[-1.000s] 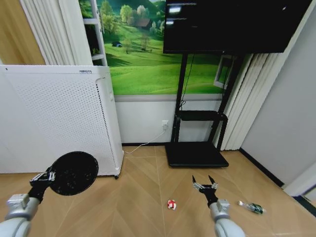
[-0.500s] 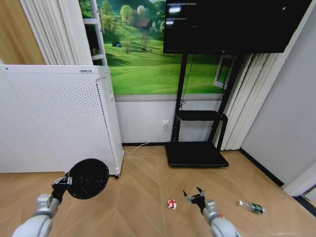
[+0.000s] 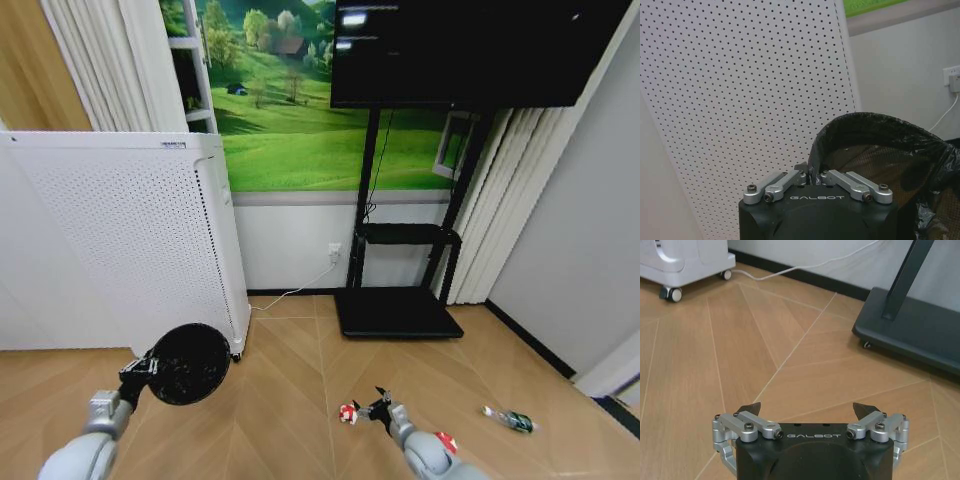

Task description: Pick up the trash bin and place the garbage on the floor into it.

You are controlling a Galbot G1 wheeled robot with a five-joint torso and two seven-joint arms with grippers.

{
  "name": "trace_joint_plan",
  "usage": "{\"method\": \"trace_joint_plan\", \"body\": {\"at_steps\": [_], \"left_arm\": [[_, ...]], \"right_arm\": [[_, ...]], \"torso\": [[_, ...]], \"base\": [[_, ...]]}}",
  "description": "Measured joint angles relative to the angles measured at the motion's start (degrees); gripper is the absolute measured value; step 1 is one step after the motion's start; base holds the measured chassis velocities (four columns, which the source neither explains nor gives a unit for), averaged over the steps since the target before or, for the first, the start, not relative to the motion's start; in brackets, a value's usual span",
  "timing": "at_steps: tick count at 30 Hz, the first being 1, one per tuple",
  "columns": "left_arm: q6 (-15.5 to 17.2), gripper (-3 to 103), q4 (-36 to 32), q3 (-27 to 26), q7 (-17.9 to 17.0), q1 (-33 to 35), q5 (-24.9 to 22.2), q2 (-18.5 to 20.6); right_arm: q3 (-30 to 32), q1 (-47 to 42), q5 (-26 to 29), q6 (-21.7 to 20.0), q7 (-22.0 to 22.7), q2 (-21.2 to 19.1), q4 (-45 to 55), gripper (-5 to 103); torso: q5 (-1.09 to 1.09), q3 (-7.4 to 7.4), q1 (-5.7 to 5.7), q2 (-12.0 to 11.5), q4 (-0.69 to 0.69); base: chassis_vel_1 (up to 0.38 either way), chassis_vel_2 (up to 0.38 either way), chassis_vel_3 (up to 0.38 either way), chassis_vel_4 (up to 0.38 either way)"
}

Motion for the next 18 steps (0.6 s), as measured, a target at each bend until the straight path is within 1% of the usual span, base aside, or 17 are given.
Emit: {"method": "trace_joint_plan", "body": {"at_steps": [2,5,12,14,18], "left_arm": [[0.00,6,-0.19,0.22,0.02,0.03,0.19,-0.17],[-0.05,6,-0.35,0.86,0.04,0.00,0.84,-0.59],[-0.09,6,-0.36,1.39,0.05,-0.13,1.36,-1.05],[-0.15,6,0.27,1.67,0.09,-0.27,1.84,-1.42],[-0.44,6,2.02,2.23,0.14,-0.65,2.68,-1.73]], "right_arm": [[-0.91,0.60,-0.04,0.11,0.01,0.21,-1.09,100],[-3.91,2.35,-0.21,0.32,-0.01,0.82,-4.62,100],[-7.68,4.81,-0.57,0.73,-0.20,2.10,-9.15,100],[-9.73,6.66,-1.14,1.38,-0.42,3.97,-13.28,100],[-10.99,8.27,-1.76,1.89,-0.82,6.16,-16.74,100]], "torso": [[0.00,0.00,0.00,0.00,0.01],[0.00,0.00,0.00,0.00,0.00],[-0.01,0.00,0.00,0.00,0.01],[0.00,0.00,0.00,0.00,0.00],[-0.01,0.00,0.00,0.00,0.01]], "base": [[0.000,0.000,0.000,0.000],[0.000,0.000,0.000,0.000],[0.000,0.000,0.000,0.000],[0.000,0.000,0.000,0.000],[0.000,0.000,0.000,0.000]]}}
